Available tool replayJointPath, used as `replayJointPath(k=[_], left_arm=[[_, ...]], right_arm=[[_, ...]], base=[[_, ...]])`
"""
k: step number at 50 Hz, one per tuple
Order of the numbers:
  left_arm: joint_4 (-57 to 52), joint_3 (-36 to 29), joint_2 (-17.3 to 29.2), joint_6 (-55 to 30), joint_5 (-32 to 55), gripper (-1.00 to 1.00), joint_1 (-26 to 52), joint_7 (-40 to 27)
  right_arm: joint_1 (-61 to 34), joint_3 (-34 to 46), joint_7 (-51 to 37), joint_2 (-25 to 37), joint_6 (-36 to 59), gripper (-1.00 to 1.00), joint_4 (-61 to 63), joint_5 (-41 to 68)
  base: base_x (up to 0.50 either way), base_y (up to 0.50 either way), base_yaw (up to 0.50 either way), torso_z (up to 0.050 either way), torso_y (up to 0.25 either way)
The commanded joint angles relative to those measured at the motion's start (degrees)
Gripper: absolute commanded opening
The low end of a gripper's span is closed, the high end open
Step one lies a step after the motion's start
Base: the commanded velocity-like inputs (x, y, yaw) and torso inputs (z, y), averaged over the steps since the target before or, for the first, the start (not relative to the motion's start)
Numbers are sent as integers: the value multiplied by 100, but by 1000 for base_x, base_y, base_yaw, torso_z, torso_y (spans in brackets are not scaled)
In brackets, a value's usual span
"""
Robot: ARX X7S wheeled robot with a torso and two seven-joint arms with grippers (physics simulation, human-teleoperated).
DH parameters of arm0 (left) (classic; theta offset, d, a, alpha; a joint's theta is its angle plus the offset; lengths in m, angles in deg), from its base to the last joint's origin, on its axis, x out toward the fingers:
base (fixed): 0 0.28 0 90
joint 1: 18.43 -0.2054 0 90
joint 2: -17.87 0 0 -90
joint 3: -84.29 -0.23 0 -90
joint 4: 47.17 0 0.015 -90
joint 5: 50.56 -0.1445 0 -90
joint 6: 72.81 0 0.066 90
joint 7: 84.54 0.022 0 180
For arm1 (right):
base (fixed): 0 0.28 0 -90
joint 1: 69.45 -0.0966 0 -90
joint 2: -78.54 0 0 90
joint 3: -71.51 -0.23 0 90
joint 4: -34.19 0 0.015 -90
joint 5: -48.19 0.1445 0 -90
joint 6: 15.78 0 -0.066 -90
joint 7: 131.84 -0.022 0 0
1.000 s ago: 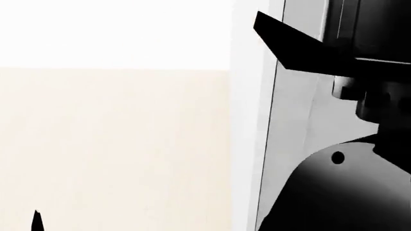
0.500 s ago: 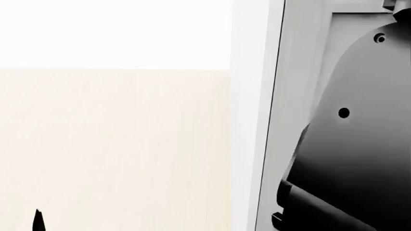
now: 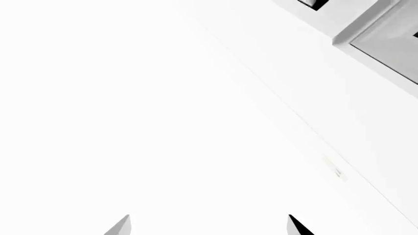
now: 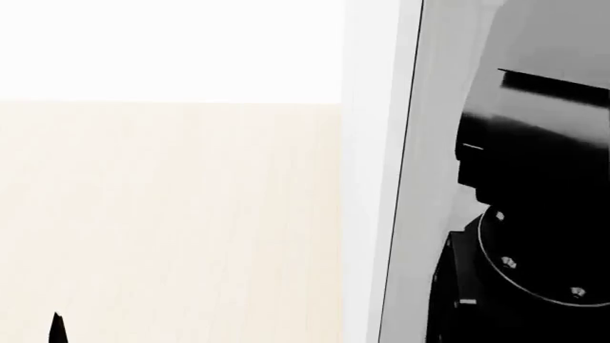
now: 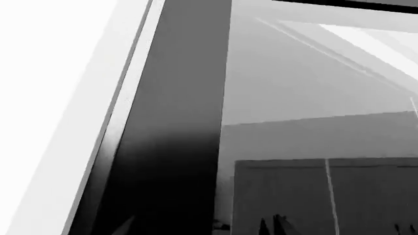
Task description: Close the microwave door
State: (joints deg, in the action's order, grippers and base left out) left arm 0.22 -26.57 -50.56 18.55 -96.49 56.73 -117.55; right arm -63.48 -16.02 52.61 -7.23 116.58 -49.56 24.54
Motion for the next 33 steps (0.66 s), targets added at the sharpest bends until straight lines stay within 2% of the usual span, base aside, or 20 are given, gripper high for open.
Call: replayJointPath(k=[1, 15, 33], left_arm=[[-25, -10, 1, -34, -9, 100, 7, 20], [19, -19, 6, -59, 6, 100, 31, 4], [24, -33, 19, -81, -5, 100, 27, -22]], right_arm=[[-451, -510, -300, -65, -94, 100, -1018, 504], [-712, -776, -564, 39, -169, 100, -1632, 783], [-892, -840, -677, 83, 338, 100, -1948, 911]], base=[[11, 0, 0, 0, 0], [7, -1, 1, 1, 0], [7, -2, 0, 2, 0]])
